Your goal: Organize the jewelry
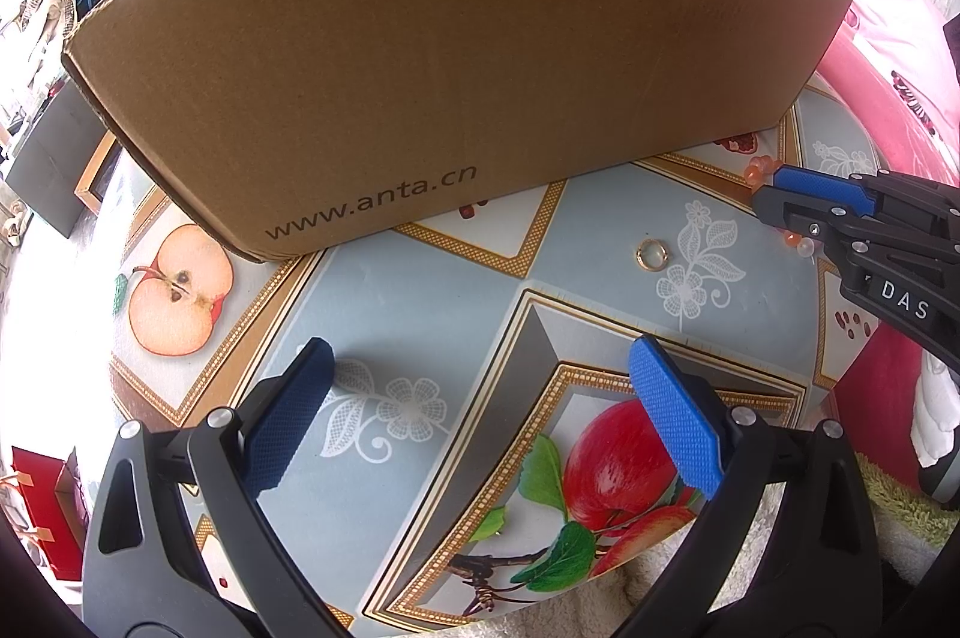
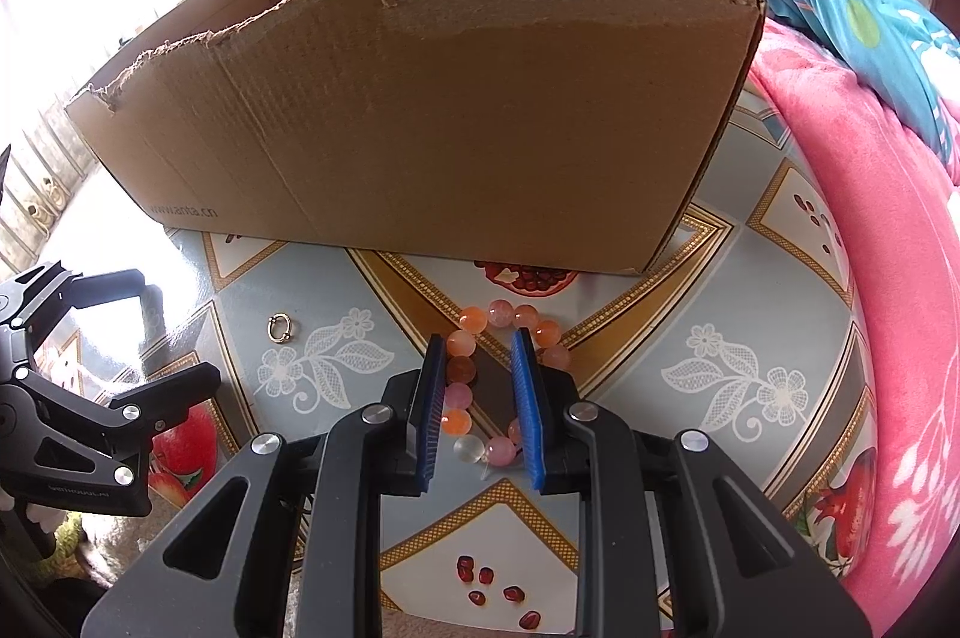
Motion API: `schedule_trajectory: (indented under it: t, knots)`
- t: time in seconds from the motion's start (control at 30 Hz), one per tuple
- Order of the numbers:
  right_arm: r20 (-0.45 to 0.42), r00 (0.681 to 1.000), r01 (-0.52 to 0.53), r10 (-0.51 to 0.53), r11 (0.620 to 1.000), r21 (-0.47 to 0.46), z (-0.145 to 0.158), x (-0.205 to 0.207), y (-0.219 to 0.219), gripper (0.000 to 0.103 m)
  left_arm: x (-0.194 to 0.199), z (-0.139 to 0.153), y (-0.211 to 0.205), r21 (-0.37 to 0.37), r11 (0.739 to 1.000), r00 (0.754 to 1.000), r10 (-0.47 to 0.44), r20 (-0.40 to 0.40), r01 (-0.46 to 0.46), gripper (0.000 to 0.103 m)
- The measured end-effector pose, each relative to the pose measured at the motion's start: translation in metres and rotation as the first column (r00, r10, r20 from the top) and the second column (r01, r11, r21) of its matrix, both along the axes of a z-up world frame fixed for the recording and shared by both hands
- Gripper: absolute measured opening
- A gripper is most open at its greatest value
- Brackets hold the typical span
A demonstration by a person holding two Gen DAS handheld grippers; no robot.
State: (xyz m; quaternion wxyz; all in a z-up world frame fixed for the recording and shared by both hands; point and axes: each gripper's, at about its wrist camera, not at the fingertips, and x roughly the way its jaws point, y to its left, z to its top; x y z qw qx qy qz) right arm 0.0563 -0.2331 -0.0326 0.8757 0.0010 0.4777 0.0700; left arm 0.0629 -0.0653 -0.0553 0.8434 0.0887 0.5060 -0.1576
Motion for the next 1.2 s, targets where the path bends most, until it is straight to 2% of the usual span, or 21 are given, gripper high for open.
schedule_trajectory:
  t: [0.8, 1.2]
  knots:
    - [0.004, 1.000, 0.002, -0.002, 1.000, 0.002, -0.0002, -0.0012, -0.0019, 0.022, 0.0009, 0.0004, -0.0004, 0.001, 1.000, 1.000, 0.005, 0.000, -0.005, 0.095]
    - [0.016, 1.000, 0.006, -0.007, 0.999, 0.033, -0.0020, -0.0012, -0.0090, 0.022, 0.0016, 0.0002, -0.0015, 0.006, 1.000, 1.000, 0.012, -0.005, -0.012, 0.096]
